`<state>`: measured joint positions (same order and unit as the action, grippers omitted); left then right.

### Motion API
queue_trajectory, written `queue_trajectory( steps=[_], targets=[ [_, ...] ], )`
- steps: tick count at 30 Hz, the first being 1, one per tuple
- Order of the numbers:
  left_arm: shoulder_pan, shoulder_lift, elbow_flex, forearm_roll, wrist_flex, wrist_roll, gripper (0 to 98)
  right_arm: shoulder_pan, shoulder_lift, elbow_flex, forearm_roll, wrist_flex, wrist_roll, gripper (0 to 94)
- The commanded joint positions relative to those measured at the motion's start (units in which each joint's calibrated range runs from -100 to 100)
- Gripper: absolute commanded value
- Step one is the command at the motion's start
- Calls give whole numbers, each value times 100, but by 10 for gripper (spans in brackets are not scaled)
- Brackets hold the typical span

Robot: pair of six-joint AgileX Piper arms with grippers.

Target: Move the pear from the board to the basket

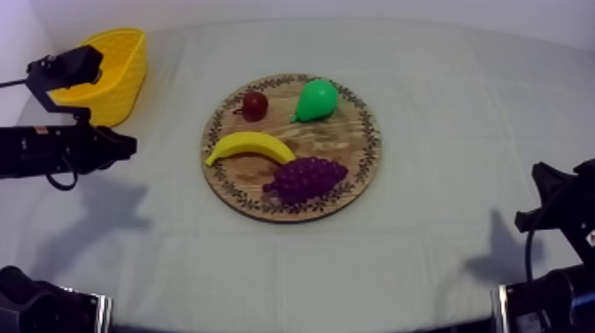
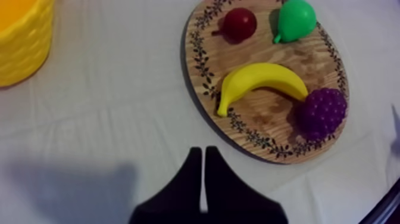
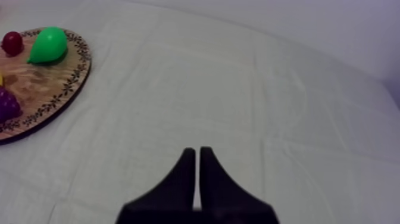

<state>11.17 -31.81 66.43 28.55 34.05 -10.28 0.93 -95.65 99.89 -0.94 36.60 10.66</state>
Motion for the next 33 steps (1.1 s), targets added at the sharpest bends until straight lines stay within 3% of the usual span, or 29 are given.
queue_trajectory(
  steps=[1, 8, 21, 28, 33],
  targets=[
    [77, 318, -406, -28, 36, -17, 6, -1, -2, 0, -1, 1, 1, 4],
    [408, 1022, -1238, -128, 85, 37, 6, -1, -2, 0, -1, 1, 1, 4],
    [1025, 2554, -3740, -1221, 883, 986, 2, -1, -2, 0, -1, 1, 3, 4],
    [1162, 3552, -5395, -1604, 1744, 1226, 1, -1, -2, 0, -1, 1, 2, 4],
    [1228, 4198, -6342, -1761, 2187, 1324, 0, -1, -2, 0, -1, 1, 1, 4]
  ],
)
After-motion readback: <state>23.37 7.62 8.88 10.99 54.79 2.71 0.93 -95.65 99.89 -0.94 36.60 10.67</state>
